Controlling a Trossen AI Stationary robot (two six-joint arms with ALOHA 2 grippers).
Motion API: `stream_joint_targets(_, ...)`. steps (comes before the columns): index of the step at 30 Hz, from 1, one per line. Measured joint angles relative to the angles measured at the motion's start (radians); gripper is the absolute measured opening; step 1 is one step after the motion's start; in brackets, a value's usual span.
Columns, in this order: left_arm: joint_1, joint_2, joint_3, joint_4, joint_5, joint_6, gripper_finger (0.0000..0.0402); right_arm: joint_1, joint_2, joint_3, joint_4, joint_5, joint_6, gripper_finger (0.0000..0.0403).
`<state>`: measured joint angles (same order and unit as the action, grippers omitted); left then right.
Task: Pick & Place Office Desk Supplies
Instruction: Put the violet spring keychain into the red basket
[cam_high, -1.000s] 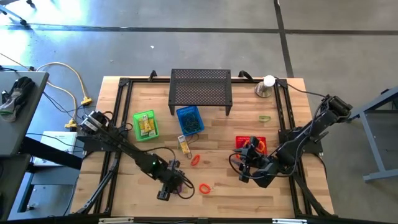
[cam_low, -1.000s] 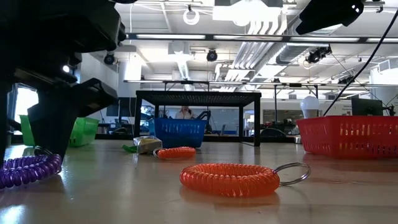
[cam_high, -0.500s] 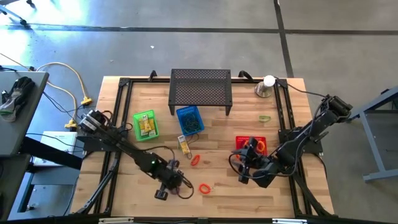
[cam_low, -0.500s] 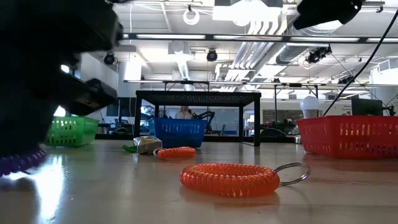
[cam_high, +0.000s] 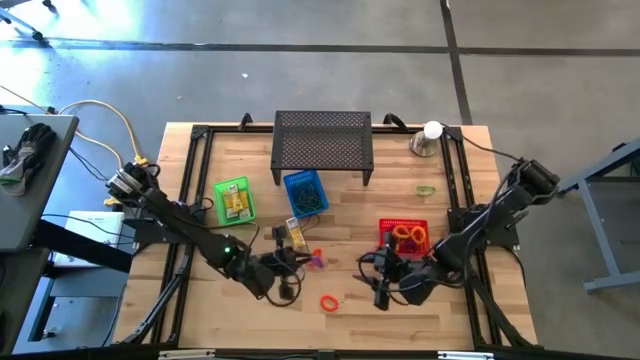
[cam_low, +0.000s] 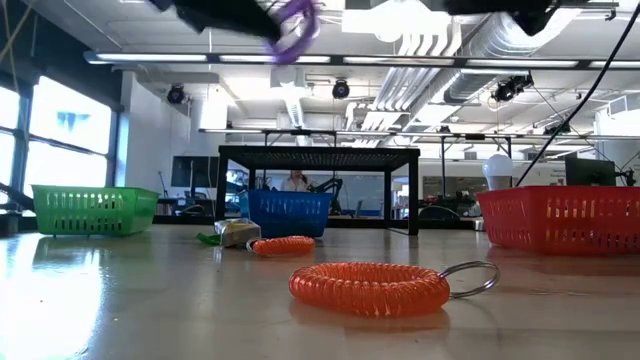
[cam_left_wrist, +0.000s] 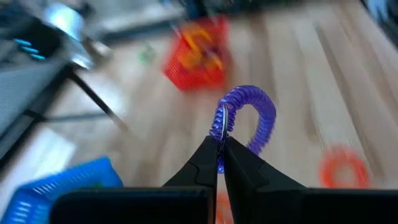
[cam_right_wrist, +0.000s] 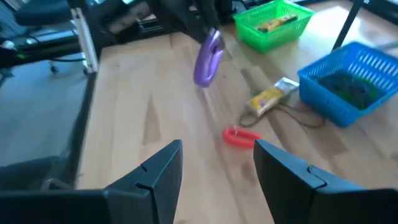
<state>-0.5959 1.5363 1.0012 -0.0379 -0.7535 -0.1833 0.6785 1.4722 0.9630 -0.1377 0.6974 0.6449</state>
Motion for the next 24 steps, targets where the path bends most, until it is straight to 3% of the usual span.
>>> stream_joint_targets(3, 0.013, 0.029, 0.0, 0.133, -0.1, 0.0, 0.0006, -0.031, 0.027, -0.002, 0.084, 0.012, -0.066, 0.0187)
stream_joint_targets(9, 0.032, 0.091, 0.0, 0.332, -0.113, 0.04, 0.0006, -0.095, 0.098, -0.001, 0.181, 0.007, -0.1, 0.0187)
stream_joint_targets(20, 0.067, 0.162, 0.0, 0.396, -0.094, 0.055, 0.0006, -0.167, 0.209, -0.002, 0.4, -0.072, -0.297, 0.0187)
stream_joint_targets(24, 0.07, 0.163, 0.0, 0.399, -0.084, 0.049, 0.0006, -0.177, 0.222, -0.002, 0.415, -0.073, -0.332, 0.0165)
